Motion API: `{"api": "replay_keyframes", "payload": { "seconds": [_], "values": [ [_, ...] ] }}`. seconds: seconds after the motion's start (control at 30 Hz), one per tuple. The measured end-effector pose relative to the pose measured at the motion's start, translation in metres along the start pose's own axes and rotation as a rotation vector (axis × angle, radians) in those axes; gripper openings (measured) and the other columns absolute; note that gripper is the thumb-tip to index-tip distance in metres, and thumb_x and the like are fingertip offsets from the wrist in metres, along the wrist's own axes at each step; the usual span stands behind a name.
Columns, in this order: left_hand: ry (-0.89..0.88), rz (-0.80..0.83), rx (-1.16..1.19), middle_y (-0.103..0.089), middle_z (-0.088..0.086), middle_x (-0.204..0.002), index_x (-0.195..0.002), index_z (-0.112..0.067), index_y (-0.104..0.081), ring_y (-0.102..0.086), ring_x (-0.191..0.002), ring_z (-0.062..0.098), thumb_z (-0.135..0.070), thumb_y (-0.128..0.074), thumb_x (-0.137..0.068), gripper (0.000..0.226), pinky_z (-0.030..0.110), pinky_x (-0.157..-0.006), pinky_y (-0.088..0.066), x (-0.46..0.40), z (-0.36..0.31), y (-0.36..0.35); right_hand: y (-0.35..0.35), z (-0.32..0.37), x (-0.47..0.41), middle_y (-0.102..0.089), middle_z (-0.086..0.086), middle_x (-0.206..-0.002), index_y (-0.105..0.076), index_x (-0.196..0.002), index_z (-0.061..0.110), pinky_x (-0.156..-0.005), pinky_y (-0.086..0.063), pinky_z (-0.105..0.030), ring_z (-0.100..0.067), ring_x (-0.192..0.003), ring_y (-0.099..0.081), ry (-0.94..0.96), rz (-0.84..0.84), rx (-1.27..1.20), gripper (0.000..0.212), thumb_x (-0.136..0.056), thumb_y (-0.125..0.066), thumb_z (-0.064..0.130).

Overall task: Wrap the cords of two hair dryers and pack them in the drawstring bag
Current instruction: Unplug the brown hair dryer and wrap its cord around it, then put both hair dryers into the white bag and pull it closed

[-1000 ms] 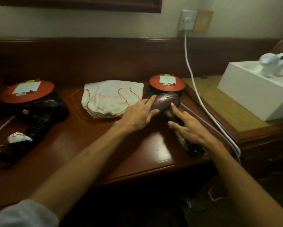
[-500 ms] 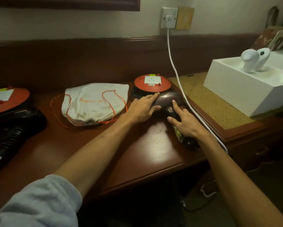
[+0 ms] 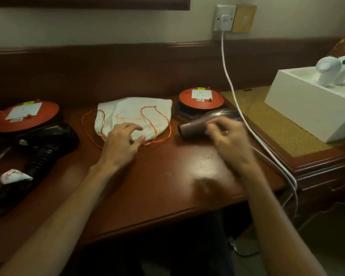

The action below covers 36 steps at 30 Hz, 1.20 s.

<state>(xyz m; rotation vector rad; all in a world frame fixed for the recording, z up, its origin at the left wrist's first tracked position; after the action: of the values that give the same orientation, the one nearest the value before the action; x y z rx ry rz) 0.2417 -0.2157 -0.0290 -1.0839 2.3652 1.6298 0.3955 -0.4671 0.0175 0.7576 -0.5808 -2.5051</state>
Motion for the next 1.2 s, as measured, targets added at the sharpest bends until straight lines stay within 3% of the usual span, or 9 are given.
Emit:
{"api": "replay_keyframes", "payload": {
  "seconds": [0.1, 0.2, 0.3, 0.57, 0.77, 0.83, 0.93, 1.07, 1.2],
  "values": [
    [0.042, 0.025, -0.019, -0.064, 0.004, -0.129, -0.120, -0.016, -0.070, -0.053, -0.123, 0.023, -0.032, -0.070, -0.094, 0.031, 0.040, -0.099, -0.046, 0.018, 0.020, -0.002, -0.097, 0.024, -0.001, -0.069, -0.002, -0.101, -0.072, -0.108, 0.012, -0.088, -0.052, -0.032, -0.015, -0.091, -0.062, 0.164, 0.203, 0.098, 0.017, -0.092, -0.068, 0.016],
    [0.023, 0.041, -0.025, -0.062, 0.004, -0.131, -0.125, -0.014, -0.068, -0.052, -0.126, 0.023, -0.026, -0.071, -0.093, 0.034, 0.033, -0.105, -0.041, 0.028, 0.030, -0.004, -0.161, 0.016, -0.009, -0.054, -0.001, -0.129, -0.059, -0.135, 0.021, -0.106, -0.041, -0.031, -0.018, -0.121, -0.047, 0.146, 0.386, 0.235, 0.045, -0.092, -0.069, 0.030],
    [0.080, -0.007, 0.025, -0.061, 0.008, -0.136, -0.130, -0.009, -0.065, -0.053, -0.129, 0.026, -0.019, -0.073, -0.092, 0.040, 0.026, -0.108, -0.034, 0.031, 0.038, 0.002, -0.188, 0.005, -0.017, -0.051, -0.002, -0.138, -0.055, -0.140, 0.024, -0.110, -0.041, -0.040, -0.022, -0.129, -0.043, 0.107, 0.442, 0.255, 0.055, -0.090, -0.071, 0.040],
    [0.228, -0.080, 0.032, -0.043, 0.014, -0.155, -0.118, -0.005, -0.072, -0.047, -0.138, 0.029, -0.020, -0.074, -0.092, 0.030, 0.029, -0.112, -0.034, 0.030, 0.058, 0.003, -0.210, 0.020, -0.024, -0.046, -0.003, -0.123, -0.062, -0.127, 0.031, -0.094, -0.049, -0.039, -0.020, -0.115, -0.041, 0.165, 0.241, 0.283, 0.052, -0.084, -0.068, 0.060],
    [0.149, -0.118, -0.176, -0.066, 0.002, -0.116, -0.114, -0.020, -0.074, -0.054, -0.117, 0.023, -0.037, -0.065, -0.095, 0.027, 0.038, -0.102, -0.033, 0.027, 0.056, 0.006, -0.200, 0.034, -0.025, -0.034, -0.012, -0.147, -0.051, -0.136, 0.025, -0.097, -0.043, -0.043, -0.030, -0.131, -0.038, 0.242, 0.076, 0.493, 0.069, -0.080, -0.072, 0.060],
    [0.105, -0.146, -0.202, -0.070, 0.001, -0.109, -0.111, -0.021, -0.074, -0.057, -0.113, 0.023, -0.038, -0.061, -0.094, 0.027, 0.039, -0.099, -0.030, 0.026, 0.048, 0.009, -0.198, 0.043, -0.020, -0.041, -0.013, -0.143, -0.061, -0.127, 0.023, -0.093, -0.041, -0.045, -0.032, -0.129, -0.040, 0.325, 0.021, 0.537, 0.058, -0.080, -0.072, 0.055],
    [0.014, -0.114, -0.265, -0.075, 0.000, -0.097, -0.099, -0.020, -0.076, -0.061, -0.103, 0.022, -0.039, -0.056, -0.086, 0.030, 0.042, -0.097, -0.029, 0.025, 0.035, 0.004, -0.214, 0.042, -0.014, -0.059, -0.004, -0.118, -0.073, -0.101, 0.020, -0.089, -0.031, -0.042, -0.027, -0.114, -0.043, 0.375, 0.124, 0.576, 0.032, -0.088, -0.063, 0.048],
    [-0.018, -0.070, -0.352, -0.074, 0.004, -0.083, -0.084, -0.015, -0.073, -0.064, -0.088, 0.023, -0.031, -0.054, -0.081, 0.024, 0.044, -0.094, -0.037, 0.024, 0.024, -0.002, -0.216, 0.035, -0.018, -0.068, -0.003, -0.095, -0.067, -0.085, 0.014, -0.089, -0.029, -0.043, -0.025, -0.100, -0.048, 0.271, 0.163, 0.450, 0.022, -0.088, -0.062, 0.035],
    [0.101, -0.165, -0.299, -0.072, 0.007, -0.078, -0.081, -0.013, -0.070, -0.064, -0.083, 0.026, -0.020, -0.065, -0.079, 0.009, 0.045, -0.088, -0.041, 0.026, 0.039, 0.018, -0.191, 0.015, -0.028, -0.065, -0.005, -0.094, -0.063, -0.088, 0.013, -0.096, -0.026, -0.040, -0.025, -0.101, -0.051, 0.100, 0.078, 0.278, 0.013, -0.088, -0.066, 0.026]
  ]
}}
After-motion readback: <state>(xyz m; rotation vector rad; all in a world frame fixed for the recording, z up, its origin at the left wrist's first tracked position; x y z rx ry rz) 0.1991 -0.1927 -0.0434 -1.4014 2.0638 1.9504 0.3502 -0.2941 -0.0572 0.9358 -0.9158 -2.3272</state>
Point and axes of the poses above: each hand's wrist, its own x-axis away from the middle knuckle, its own y-axis out of the back of the hand, z = x × y, the point moved 10 cm from there along -x, towards the middle knuckle
